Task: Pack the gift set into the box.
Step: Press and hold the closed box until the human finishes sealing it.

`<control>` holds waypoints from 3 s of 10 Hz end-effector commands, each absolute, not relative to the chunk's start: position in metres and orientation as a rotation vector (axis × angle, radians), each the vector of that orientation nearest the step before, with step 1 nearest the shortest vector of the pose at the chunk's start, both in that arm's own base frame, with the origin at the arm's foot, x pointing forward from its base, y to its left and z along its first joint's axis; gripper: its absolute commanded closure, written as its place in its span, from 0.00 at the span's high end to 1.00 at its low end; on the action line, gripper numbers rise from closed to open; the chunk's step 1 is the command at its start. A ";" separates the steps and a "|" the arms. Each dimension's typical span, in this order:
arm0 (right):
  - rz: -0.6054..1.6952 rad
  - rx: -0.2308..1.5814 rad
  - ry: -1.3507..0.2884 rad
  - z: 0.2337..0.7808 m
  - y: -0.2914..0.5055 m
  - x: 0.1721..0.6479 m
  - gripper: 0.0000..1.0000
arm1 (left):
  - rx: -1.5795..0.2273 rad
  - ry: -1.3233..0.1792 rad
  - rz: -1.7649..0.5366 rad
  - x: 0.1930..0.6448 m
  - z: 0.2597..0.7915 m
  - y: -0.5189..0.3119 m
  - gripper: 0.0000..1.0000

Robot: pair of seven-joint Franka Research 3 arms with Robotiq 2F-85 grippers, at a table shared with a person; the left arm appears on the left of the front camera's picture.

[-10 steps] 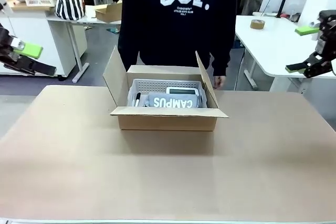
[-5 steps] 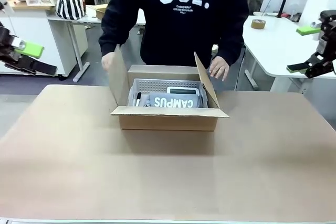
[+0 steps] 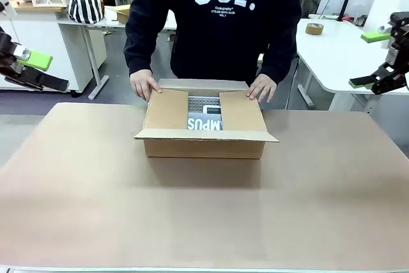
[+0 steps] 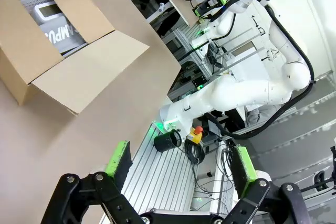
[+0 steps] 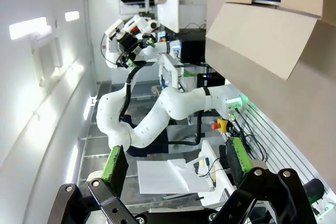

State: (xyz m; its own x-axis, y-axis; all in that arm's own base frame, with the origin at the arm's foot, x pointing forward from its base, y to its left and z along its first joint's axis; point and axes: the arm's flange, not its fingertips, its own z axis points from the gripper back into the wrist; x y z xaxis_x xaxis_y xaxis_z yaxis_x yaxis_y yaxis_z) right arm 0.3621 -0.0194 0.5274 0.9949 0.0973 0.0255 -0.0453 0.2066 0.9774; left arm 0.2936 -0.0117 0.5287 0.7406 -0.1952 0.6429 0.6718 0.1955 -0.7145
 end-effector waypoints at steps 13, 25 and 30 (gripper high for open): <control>0.103 1.380 0.041 0.531 -0.019 0.363 1.00 | -1.255 -0.489 -0.656 0.295 0.529 -0.013 1.00; 0.103 1.380 0.041 0.531 -0.019 0.363 1.00 | -1.255 -0.489 -0.656 0.295 0.529 -0.013 1.00; 0.103 1.380 0.041 0.531 -0.019 0.363 1.00 | -1.255 -0.489 -0.656 0.295 0.529 -0.013 1.00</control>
State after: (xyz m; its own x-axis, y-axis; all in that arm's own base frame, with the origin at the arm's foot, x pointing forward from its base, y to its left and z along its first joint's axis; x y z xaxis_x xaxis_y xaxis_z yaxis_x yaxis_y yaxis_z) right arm 0.3621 -0.0195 0.5274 0.9949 0.0972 0.0255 -0.0453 0.2066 0.9774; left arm 0.2936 -0.0116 0.5288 0.7380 -0.1958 0.6458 0.6747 0.1941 -0.7122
